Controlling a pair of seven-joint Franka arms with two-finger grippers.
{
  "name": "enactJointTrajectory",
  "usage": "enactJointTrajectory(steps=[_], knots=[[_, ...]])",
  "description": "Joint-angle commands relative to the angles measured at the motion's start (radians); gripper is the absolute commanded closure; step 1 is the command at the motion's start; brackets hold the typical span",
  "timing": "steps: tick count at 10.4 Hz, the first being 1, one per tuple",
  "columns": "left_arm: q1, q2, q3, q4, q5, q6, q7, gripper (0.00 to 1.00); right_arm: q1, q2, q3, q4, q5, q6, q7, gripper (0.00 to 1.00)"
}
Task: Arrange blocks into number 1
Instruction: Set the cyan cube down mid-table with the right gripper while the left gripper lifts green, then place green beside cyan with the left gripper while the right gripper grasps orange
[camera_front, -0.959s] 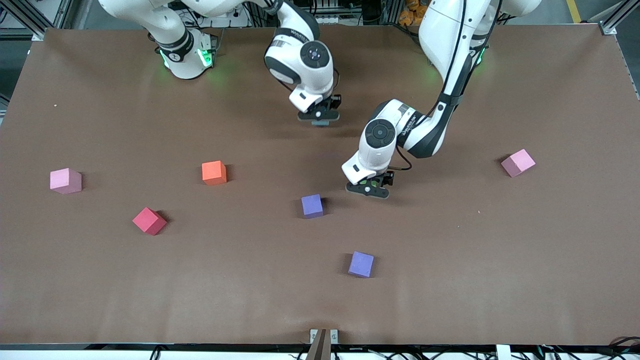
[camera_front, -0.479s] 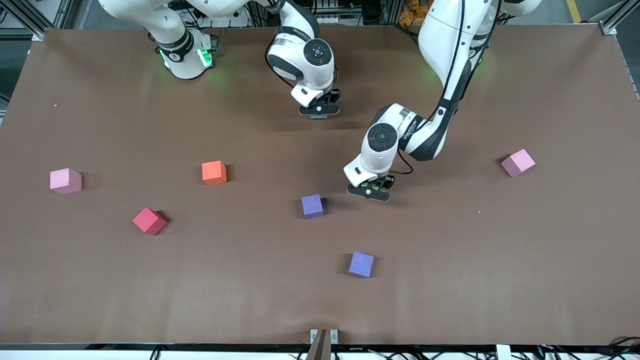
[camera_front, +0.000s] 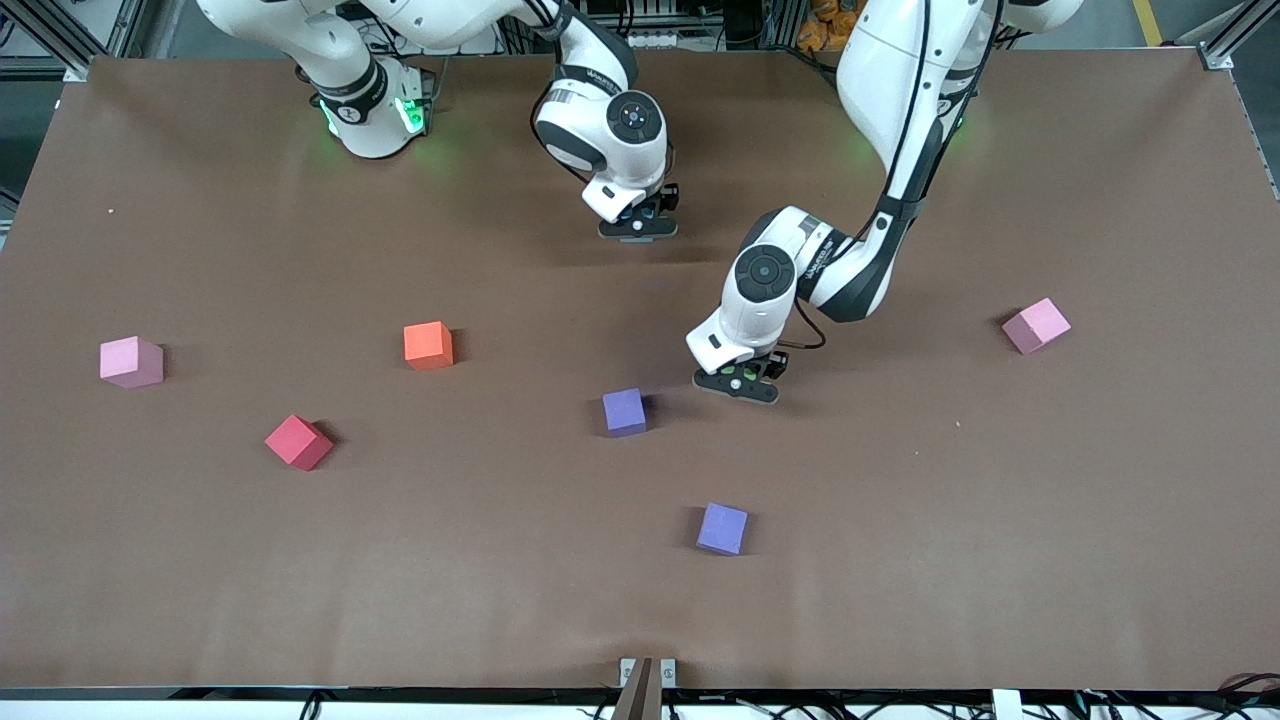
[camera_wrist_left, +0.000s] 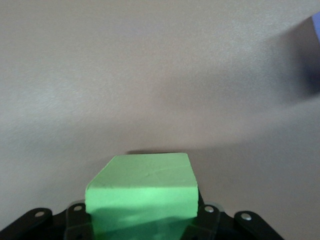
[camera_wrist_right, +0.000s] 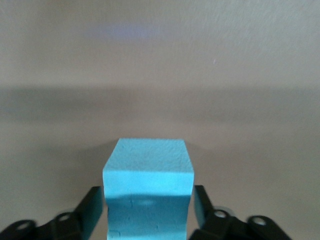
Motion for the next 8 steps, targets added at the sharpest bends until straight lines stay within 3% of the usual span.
enactJointTrajectory(steps=[1,5,8], knots=[[0.009,-0.106,-0.002,-0.014,-0.002,-0.146,-0.037,0.35,-0.07,-0.097,0.019,0.052,-0.019,-0.158,-0.082,0.0],[0.024,-0.146,-0.002,-0.017,-0.074,-0.213,-0.083,0.35,-0.318,-0.206,0.012,0.124,-0.01,-0.363,-0.44,0.0],[-0.054,-0.134,-0.016,-0.02,-0.091,-0.213,-0.308,0.35,-0.435,-0.214,-0.146,0.133,-0.011,-0.373,-0.817,0.0]])
